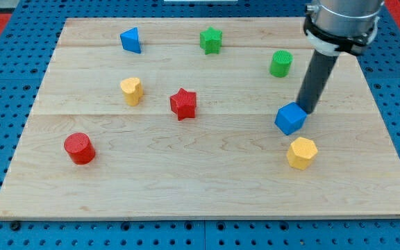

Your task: Move your arm towards the green circle

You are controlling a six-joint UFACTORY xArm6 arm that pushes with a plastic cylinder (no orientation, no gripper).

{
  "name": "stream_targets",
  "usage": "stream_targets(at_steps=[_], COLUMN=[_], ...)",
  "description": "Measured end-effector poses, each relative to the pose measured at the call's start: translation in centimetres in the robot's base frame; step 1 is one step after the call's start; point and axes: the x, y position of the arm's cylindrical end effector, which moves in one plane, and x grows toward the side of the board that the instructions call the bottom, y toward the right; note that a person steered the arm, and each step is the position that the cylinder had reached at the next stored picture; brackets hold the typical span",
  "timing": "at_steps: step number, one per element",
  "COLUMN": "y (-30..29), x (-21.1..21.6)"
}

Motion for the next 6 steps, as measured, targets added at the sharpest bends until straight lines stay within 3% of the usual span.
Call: stream_targets(at_steps=[2, 3, 4, 5, 6], y=[-9.6, -11.2, -10.2, -5.4, -4.1], x=[-5.2, -9.4, -13.7, -15.3, -12.3])
